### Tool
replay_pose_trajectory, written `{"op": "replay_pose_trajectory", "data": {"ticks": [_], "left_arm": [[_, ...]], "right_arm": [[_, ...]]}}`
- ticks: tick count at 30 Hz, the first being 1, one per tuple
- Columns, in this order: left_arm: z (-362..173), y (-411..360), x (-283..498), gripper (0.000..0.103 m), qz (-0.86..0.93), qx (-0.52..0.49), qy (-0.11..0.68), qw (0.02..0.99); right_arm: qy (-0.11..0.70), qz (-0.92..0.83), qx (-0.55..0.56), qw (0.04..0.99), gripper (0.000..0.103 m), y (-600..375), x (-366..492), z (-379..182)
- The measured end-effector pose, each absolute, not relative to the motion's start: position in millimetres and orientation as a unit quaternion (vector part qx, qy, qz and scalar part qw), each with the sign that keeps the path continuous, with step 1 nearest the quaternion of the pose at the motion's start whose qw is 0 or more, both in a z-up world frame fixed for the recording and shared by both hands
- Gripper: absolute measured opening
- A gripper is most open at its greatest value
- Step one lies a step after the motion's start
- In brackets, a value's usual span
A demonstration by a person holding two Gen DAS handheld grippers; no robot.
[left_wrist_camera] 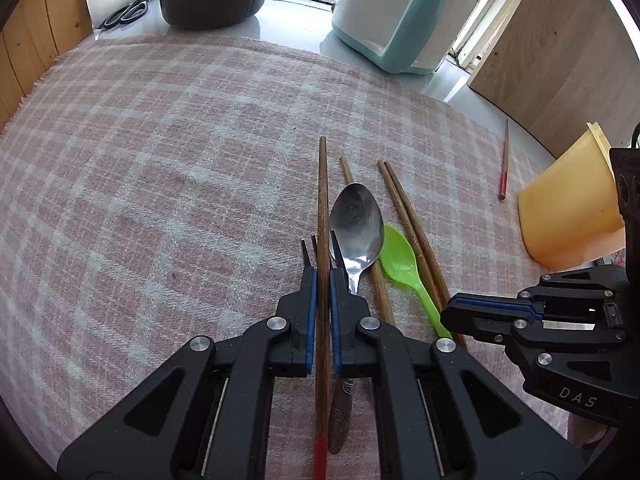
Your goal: Organize utensils
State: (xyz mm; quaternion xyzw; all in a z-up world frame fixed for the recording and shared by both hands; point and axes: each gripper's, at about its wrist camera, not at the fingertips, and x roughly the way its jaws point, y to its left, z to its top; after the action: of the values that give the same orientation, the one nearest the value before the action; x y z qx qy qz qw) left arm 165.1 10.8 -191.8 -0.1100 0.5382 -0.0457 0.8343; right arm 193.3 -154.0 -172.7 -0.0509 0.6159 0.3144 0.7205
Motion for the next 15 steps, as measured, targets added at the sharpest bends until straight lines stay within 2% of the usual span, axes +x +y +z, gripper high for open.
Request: {"op": "replay_pose_trajectory", "data": {"ticks": [15], "left_arm": [[-190,10,157,0.004,-0.047,-0.103,0.538,0.836]], "right_arm": [[0.602,0.333,-0.109,0.717,0.002,-127,192,-179]]}}
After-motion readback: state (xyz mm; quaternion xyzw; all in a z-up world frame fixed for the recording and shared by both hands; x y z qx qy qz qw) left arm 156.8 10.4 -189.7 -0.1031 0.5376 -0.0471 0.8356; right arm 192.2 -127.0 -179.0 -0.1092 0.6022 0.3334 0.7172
